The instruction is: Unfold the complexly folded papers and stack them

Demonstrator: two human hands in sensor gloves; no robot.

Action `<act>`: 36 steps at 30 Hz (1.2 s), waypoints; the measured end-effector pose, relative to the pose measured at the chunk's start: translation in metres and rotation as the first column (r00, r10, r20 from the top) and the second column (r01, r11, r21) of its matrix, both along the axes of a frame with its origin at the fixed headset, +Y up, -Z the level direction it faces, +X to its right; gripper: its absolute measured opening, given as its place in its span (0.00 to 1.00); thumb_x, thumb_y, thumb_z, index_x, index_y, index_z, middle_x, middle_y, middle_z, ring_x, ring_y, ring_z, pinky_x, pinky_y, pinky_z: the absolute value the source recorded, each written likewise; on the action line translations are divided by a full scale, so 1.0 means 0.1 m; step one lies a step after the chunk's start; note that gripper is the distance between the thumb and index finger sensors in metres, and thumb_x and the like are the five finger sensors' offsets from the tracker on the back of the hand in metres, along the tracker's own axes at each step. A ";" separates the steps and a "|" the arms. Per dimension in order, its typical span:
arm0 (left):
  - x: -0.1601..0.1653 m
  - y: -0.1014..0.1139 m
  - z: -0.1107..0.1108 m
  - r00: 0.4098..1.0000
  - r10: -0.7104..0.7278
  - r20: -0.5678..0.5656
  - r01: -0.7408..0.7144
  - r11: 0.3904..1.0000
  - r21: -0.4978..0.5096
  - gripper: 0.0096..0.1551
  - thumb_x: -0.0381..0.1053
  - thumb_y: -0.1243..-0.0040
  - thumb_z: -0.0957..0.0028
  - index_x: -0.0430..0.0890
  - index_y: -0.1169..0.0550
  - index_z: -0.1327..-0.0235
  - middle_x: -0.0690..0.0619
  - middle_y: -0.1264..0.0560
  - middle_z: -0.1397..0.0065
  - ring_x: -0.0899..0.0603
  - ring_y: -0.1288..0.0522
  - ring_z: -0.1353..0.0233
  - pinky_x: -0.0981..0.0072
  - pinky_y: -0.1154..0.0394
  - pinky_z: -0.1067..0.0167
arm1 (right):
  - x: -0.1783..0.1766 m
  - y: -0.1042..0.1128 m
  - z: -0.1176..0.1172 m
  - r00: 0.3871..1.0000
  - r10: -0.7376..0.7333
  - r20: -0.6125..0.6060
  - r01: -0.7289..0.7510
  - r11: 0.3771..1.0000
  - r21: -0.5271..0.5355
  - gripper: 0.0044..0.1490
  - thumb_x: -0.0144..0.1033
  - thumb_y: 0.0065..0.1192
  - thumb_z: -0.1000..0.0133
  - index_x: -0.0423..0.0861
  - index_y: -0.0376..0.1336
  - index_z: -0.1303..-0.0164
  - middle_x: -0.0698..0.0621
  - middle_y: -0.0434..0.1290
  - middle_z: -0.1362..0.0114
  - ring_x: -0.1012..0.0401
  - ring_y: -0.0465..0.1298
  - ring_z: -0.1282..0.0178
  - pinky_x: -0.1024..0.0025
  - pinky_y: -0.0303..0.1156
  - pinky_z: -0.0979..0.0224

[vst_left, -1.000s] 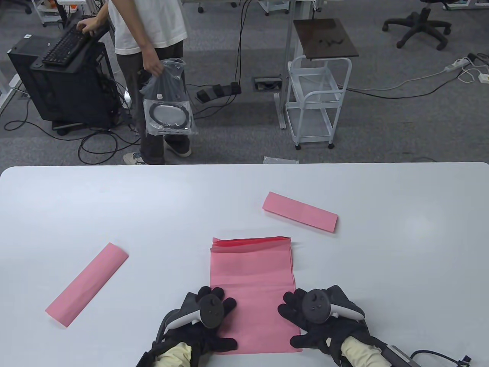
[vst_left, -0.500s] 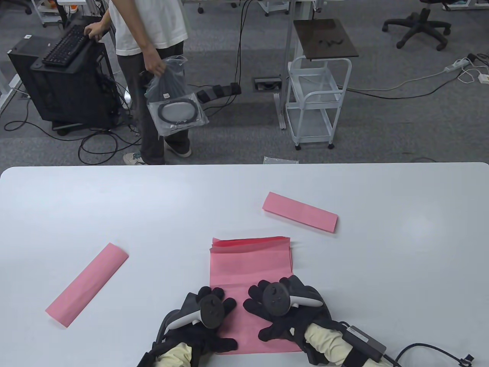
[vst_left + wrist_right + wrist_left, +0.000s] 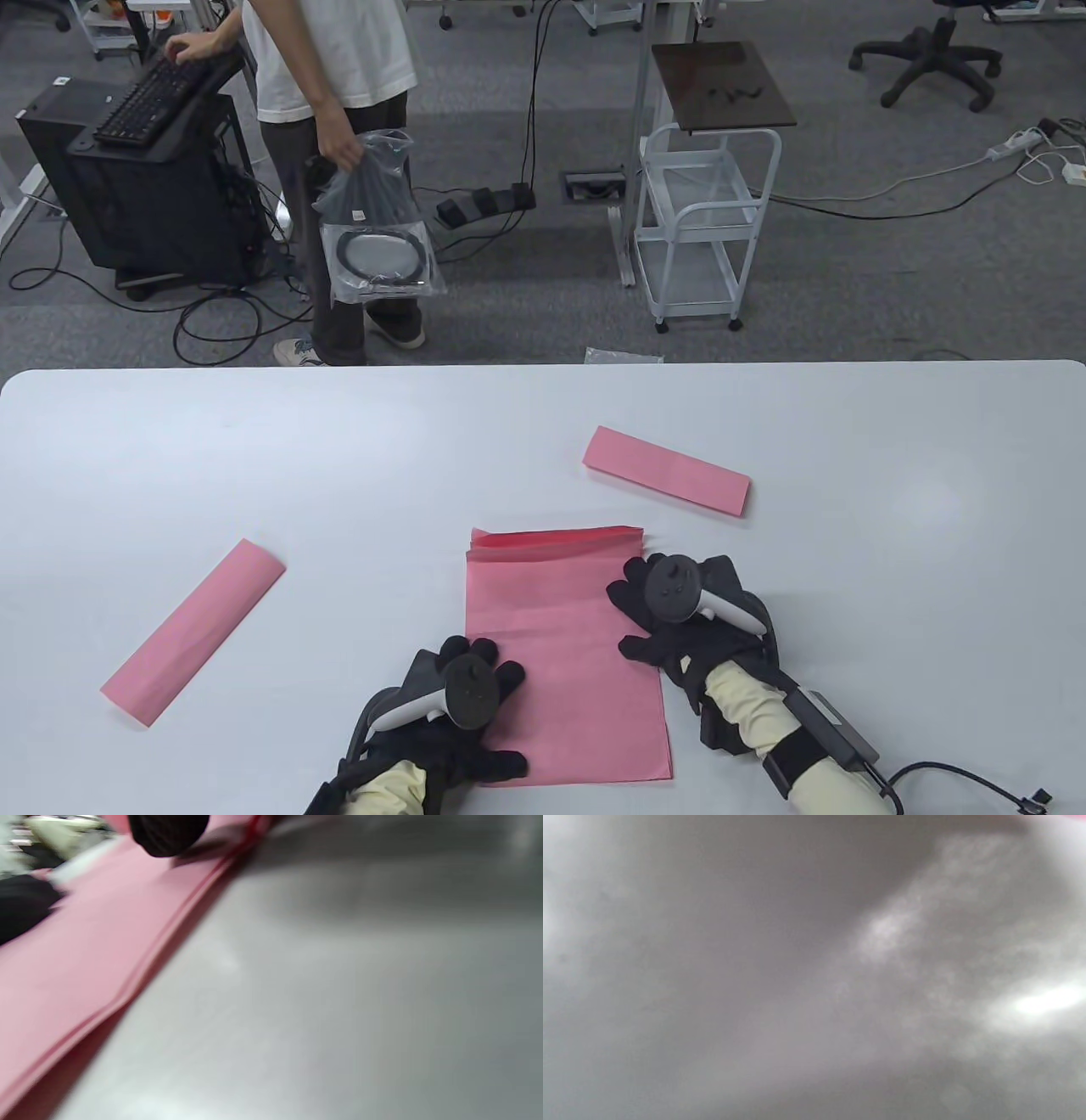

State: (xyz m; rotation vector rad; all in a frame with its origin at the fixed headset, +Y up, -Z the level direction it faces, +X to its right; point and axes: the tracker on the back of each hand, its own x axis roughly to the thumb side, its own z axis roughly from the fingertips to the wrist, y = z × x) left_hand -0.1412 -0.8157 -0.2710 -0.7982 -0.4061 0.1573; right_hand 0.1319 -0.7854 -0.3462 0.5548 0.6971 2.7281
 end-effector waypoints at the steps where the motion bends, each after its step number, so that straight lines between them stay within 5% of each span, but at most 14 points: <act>1: 0.00 0.00 0.00 1.000 0.000 0.000 0.000 1.000 0.000 0.61 0.79 0.55 0.55 0.66 0.78 0.33 0.61 0.90 0.29 0.43 0.92 0.29 0.44 0.88 0.38 | -0.11 0.01 0.09 0.997 -0.049 -0.060 0.048 0.999 -0.027 0.44 0.56 0.52 0.44 0.69 0.37 0.21 0.67 0.28 0.14 0.66 0.22 0.17 0.51 0.13 0.25; 4: 0.00 0.00 0.00 1.000 0.001 0.001 -0.001 1.000 -0.001 0.61 0.79 0.56 0.55 0.66 0.78 0.33 0.61 0.90 0.30 0.43 0.92 0.29 0.44 0.88 0.38 | -0.37 -0.03 0.24 0.981 -0.032 -0.192 0.009 0.993 -0.121 0.45 0.56 0.52 0.44 0.68 0.37 0.21 0.67 0.28 0.14 0.66 0.21 0.17 0.51 0.12 0.26; 7: 0.00 0.00 0.00 1.000 0.001 0.002 -0.001 1.000 -0.001 0.61 0.78 0.55 0.55 0.66 0.78 0.33 0.61 0.90 0.30 0.43 0.92 0.29 0.43 0.88 0.38 | -0.52 -0.08 0.18 0.966 0.056 -0.254 -0.085 0.990 -0.108 0.45 0.57 0.52 0.44 0.68 0.36 0.21 0.68 0.27 0.15 0.66 0.21 0.17 0.51 0.11 0.26; 15: 0.00 0.00 0.00 1.000 0.003 0.008 -0.003 1.000 0.000 0.61 0.78 0.55 0.55 0.65 0.78 0.33 0.60 0.90 0.29 0.43 0.92 0.29 0.43 0.88 0.38 | -0.47 -0.17 -0.45 0.999 0.015 -0.030 -0.021 0.976 -0.216 0.40 0.58 0.53 0.45 0.78 0.40 0.27 0.76 0.29 0.17 0.72 0.23 0.18 0.54 0.11 0.25; 24: 0.00 0.00 0.00 1.000 0.004 0.011 -0.004 1.000 0.000 0.61 0.78 0.56 0.55 0.65 0.78 0.33 0.60 0.90 0.29 0.42 0.92 0.29 0.43 0.88 0.38 | -0.29 -0.16 -0.91 0.974 -0.009 0.226 0.064 0.970 -0.236 0.38 0.57 0.55 0.46 0.75 0.44 0.28 0.77 0.32 0.17 0.75 0.24 0.18 0.55 0.13 0.24; 30: 0.00 0.00 0.00 1.000 0.004 0.010 -0.004 1.000 0.000 0.61 0.78 0.56 0.54 0.65 0.78 0.33 0.60 0.90 0.29 0.43 0.92 0.29 0.43 0.88 0.38 | -0.33 -0.11 -0.90 0.971 -0.018 0.238 0.066 0.978 -0.196 0.38 0.54 0.55 0.45 0.71 0.45 0.26 0.73 0.34 0.15 0.71 0.27 0.16 0.53 0.13 0.24; 32: 0.00 0.00 0.00 1.000 0.004 0.010 -0.004 1.000 0.000 0.61 0.78 0.56 0.55 0.65 0.78 0.33 0.60 0.90 0.29 0.43 0.92 0.29 0.43 0.88 0.38 | -0.35 -0.01 -0.83 0.974 -0.035 0.224 0.058 0.993 -0.099 0.40 0.53 0.55 0.45 0.65 0.46 0.22 0.65 0.38 0.13 0.65 0.31 0.14 0.50 0.15 0.23; 36: 0.00 0.00 0.00 1.000 0.004 0.010 -0.004 1.000 0.000 0.60 0.78 0.56 0.54 0.66 0.78 0.33 0.60 0.90 0.29 0.43 0.92 0.29 0.43 0.88 0.38 | -0.37 0.25 -0.45 0.999 -0.034 0.002 0.033 0.999 0.034 0.45 0.56 0.53 0.45 0.69 0.38 0.21 0.69 0.26 0.15 0.68 0.19 0.18 0.52 0.12 0.25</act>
